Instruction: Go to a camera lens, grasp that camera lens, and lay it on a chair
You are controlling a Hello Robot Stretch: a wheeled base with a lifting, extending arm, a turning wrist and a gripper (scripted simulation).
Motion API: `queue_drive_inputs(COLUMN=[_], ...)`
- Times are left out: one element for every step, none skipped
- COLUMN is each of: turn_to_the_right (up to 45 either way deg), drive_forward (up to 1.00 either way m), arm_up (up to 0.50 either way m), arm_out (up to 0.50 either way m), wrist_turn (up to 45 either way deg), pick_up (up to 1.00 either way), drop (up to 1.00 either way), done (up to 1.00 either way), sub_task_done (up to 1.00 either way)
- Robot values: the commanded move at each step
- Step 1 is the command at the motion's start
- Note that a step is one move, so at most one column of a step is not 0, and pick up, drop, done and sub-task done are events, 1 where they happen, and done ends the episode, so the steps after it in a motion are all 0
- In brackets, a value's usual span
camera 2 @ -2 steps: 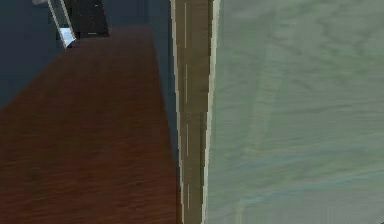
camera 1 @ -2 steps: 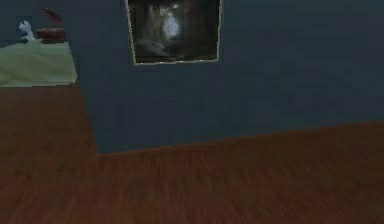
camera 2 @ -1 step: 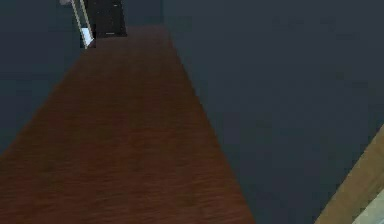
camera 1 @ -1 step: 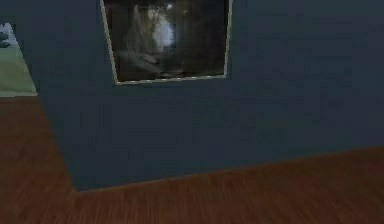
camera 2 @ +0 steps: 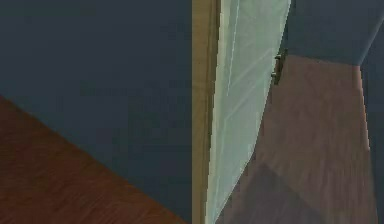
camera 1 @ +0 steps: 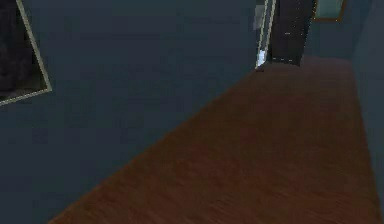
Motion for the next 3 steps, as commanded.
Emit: queue_drive_inputs(turn_to_the_right=[21.0,0.0,0.0], drive_forward=[0.00,1.00,1.00], arm_up=[0.00,0.00,0.00], arm_out=[0.00,0.00,0.00], wrist_turn=[0.0,0.0,0.0], pick_up=[0.00,0.00,0.00], drop=[0.00,0.00,0.00], done=[0.00,0.00,0.00], sub_task_done=[0.00,0.00,0.00])
